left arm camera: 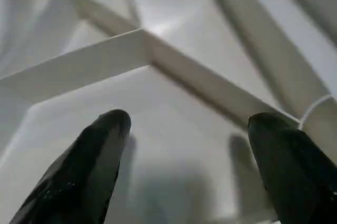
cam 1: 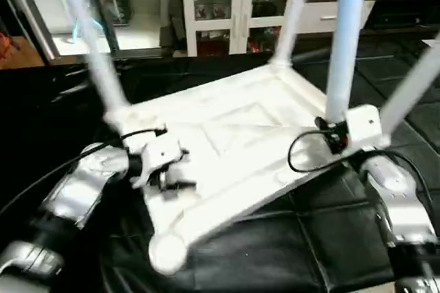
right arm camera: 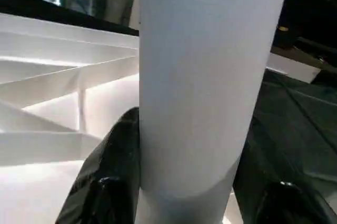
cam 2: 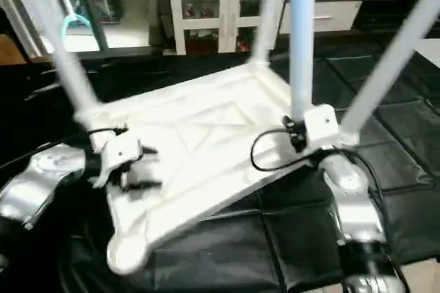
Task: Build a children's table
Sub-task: Rotate table base
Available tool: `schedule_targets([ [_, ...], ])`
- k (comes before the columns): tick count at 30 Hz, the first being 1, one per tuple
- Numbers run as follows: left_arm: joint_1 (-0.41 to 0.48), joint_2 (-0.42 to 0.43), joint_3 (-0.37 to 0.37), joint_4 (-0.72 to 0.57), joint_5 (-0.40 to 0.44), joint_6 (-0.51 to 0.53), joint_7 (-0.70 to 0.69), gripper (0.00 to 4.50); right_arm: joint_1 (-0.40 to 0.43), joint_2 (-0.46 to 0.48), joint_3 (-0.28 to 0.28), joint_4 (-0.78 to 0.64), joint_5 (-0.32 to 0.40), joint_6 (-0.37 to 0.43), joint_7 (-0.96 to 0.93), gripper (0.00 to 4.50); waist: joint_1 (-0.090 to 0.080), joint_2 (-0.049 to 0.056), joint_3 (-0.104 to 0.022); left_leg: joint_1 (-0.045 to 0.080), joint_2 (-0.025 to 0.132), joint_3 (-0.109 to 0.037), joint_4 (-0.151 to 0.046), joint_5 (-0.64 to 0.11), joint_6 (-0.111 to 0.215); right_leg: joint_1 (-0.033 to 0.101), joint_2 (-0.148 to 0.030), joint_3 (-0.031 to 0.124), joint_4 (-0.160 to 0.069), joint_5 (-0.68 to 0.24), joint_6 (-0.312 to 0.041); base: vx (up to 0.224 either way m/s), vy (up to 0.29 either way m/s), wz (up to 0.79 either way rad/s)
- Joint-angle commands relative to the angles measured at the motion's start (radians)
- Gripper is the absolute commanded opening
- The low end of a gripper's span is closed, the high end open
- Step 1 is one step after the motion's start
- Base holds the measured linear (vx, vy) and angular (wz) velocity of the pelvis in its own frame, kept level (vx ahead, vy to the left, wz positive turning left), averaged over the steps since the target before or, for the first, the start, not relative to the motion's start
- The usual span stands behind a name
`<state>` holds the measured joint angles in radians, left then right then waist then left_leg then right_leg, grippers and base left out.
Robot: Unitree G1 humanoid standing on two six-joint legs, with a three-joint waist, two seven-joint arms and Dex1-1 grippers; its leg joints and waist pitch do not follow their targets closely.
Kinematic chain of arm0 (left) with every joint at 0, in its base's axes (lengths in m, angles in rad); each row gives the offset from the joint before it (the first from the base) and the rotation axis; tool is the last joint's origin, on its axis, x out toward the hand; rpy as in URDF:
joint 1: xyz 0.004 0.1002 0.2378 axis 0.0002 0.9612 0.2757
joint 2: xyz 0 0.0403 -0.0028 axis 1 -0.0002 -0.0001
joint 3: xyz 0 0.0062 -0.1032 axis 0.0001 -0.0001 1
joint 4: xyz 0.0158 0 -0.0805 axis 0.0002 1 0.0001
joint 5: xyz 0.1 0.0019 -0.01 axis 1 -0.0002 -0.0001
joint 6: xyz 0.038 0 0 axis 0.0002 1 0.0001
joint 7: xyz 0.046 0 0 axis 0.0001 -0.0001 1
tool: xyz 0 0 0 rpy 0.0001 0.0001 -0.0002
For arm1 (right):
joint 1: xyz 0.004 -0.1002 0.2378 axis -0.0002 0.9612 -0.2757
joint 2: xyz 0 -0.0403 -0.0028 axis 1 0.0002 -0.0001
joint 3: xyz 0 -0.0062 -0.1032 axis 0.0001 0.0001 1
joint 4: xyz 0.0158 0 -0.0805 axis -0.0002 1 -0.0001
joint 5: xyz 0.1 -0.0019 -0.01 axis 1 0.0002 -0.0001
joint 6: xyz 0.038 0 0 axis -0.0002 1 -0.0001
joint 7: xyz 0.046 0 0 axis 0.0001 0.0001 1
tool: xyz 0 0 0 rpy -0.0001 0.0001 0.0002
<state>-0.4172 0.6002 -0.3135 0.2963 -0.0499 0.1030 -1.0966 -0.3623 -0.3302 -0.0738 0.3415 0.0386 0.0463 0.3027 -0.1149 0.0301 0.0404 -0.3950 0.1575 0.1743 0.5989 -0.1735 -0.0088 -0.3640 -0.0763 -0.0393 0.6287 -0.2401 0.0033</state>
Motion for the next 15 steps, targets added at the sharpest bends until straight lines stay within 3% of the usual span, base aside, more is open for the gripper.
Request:
schedule_targets([
  [1, 0.030, 0.006, -0.026, -0.034, -0.011, 0.047, -0.036, 3.96, -0.058, 0.021, 0.027, 0.021, 0.006, -0.048, 0.020, 1.86, 0.014, -0.008, -0.053, 0.016, 0.065, -0.026, -0.067, -0.218, 0.075, 0.031, -0.066, 0.034, -0.076, -0.046, -0.291, 0.000, 0.000, 0.00],
  [7, 0.059, -0.020, -0.027, -0.127, -0.040, 0.112, -0.018, 3.96, -0.181, 0.116, 0.056, 0.135, 0.030, -0.078, 0.037, 1.86, 0.007, -0.006, -0.050, 0.015, 0.067, -0.027, -0.070, -0.240, 0.058, 0.028, -0.065, 0.034, -0.073, -0.058, -0.295, 0.000, 0.000, 0.00],
  [9, 0.055, -0.063, -0.033, -0.140, -0.036, 0.125, 0.024, 3.96, -0.241, 0.166, 0.075, 0.202, 0.031, -0.098, 0.049, 1.86, 0.009, -0.006, -0.050, 0.019, 0.067, -0.025, -0.069, -0.241, 0.058, 0.024, -0.063, 0.034, -0.072, -0.052, -0.297, 0.000, 0.000, 0.00],
  [14, 0.027, -0.146, -0.026, -0.146, -0.020, 0.139, 0.108, 3.96, -0.324, 0.203, 0.077, 0.320, 0.016, -0.144, 0.052, 1.86, 0.039, -0.003, -0.059, 0.024, 0.071, -0.018, -0.059, -0.138, 0.086, 0.023, -0.063, 0.036, -0.061, 0.087, -0.318, 0.000, 0.000, 0.00],
  [15, -0.004, -0.196, -0.017, -0.119, -0.005, 0.111, 0.172, 3.96, -0.362, 0.203, 0.066, 0.364, 0.015, -0.164, 0.048, 1.86, 0.059, -0.004, -0.061, 0.029, 0.072, -0.014, -0.057, -0.113, 0.094, 0.020, -0.061, 0.036, -0.058, 0.120, -0.315, 0.000, 0.000, 0.00],
])
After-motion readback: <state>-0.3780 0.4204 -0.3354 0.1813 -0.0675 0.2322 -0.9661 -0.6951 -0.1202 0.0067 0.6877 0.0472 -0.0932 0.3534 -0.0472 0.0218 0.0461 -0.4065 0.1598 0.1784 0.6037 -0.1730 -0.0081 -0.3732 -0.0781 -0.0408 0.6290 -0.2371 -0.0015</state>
